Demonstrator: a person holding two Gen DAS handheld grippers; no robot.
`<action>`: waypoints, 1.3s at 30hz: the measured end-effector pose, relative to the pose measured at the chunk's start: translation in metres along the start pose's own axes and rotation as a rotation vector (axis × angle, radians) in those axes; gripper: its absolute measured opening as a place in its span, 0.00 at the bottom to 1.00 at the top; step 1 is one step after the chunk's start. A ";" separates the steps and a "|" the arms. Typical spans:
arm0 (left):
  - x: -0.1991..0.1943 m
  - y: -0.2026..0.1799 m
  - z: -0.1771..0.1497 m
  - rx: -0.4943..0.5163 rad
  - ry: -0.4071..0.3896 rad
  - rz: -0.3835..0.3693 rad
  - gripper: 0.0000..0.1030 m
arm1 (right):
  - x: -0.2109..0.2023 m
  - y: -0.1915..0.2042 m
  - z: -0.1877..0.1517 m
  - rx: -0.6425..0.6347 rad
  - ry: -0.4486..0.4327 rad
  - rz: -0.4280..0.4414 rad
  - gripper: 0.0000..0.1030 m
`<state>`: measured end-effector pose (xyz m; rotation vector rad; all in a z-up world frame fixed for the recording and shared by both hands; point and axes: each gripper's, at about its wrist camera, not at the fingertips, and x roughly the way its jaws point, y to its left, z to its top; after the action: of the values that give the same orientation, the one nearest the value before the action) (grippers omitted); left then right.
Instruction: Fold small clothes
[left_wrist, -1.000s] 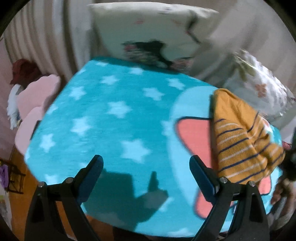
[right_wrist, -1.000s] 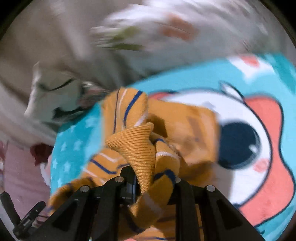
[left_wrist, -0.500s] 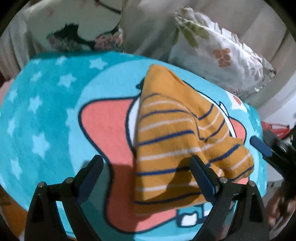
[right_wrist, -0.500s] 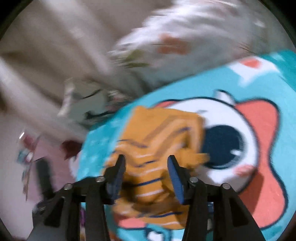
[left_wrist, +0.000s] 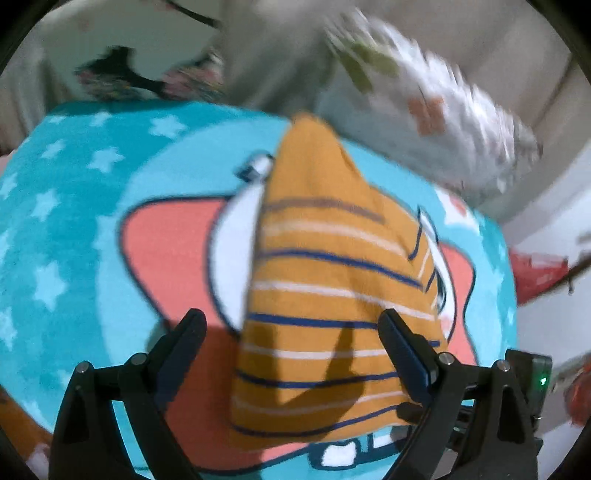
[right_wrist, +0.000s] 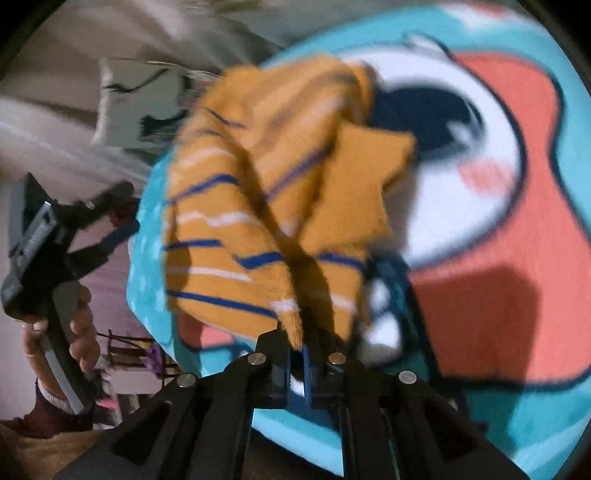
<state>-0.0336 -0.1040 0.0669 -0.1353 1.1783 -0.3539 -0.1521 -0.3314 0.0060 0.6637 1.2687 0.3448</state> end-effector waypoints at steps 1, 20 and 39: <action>0.012 -0.008 -0.004 0.030 0.031 0.001 0.91 | 0.003 -0.002 -0.002 0.006 0.007 0.005 0.05; 0.052 0.059 0.026 -0.062 0.046 -0.111 0.94 | -0.015 -0.033 0.086 0.060 -0.191 0.072 0.73; 0.025 -0.021 0.014 0.132 -0.016 -0.178 0.78 | -0.038 -0.028 0.123 0.056 -0.267 0.040 0.51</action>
<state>-0.0162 -0.1328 0.0567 -0.1275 1.1260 -0.5848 -0.0491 -0.4080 0.0355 0.7573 1.0143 0.2446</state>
